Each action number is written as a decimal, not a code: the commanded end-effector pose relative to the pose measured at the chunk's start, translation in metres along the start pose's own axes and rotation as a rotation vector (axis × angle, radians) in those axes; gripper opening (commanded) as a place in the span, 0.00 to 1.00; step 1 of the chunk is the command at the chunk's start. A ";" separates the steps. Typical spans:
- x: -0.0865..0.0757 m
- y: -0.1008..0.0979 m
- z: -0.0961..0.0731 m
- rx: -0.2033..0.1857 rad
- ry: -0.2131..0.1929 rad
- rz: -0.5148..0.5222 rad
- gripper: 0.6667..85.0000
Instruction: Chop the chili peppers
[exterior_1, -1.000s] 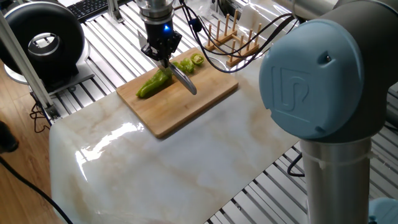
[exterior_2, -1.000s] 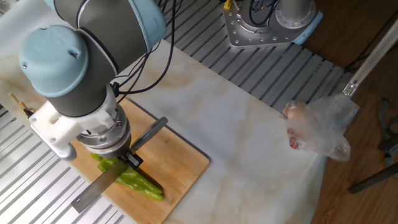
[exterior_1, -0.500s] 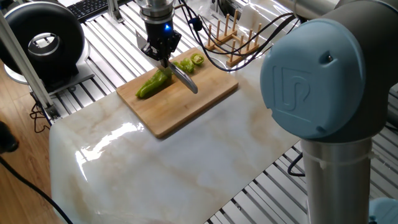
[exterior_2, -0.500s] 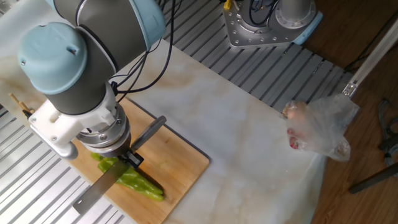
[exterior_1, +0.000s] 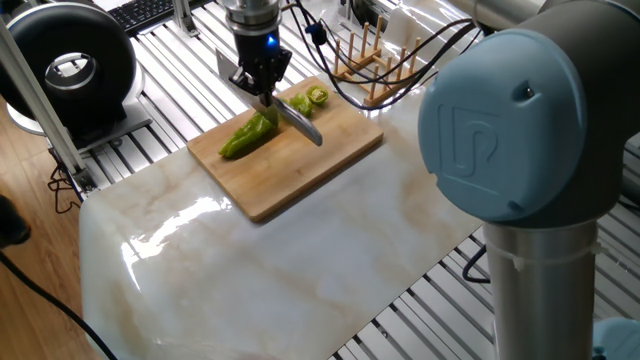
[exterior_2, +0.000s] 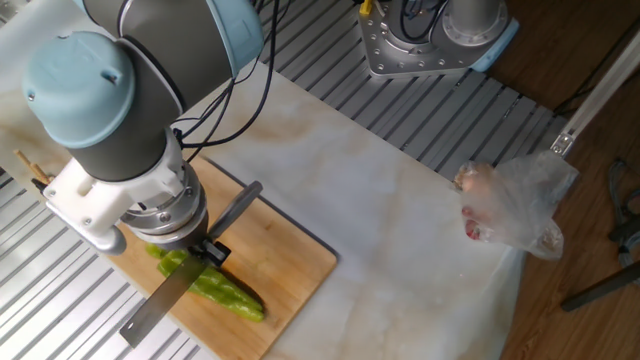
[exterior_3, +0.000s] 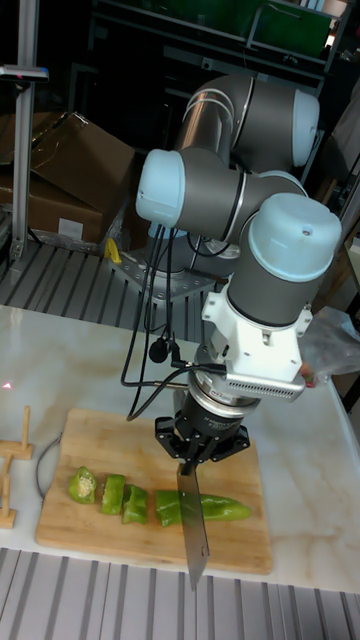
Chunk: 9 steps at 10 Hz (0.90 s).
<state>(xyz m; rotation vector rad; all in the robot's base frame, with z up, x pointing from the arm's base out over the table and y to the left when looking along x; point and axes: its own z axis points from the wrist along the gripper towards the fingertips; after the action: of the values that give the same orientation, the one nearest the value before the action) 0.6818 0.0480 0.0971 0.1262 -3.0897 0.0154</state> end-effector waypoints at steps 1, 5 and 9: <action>0.001 0.000 -0.001 -0.012 0.004 -0.026 0.01; 0.001 -0.001 0.003 -0.025 0.008 -0.030 0.01; 0.001 -0.002 0.007 -0.026 0.011 -0.045 0.01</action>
<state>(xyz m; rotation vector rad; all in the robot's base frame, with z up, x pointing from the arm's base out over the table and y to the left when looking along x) 0.6804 0.0442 0.0914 0.1868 -3.0744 -0.0036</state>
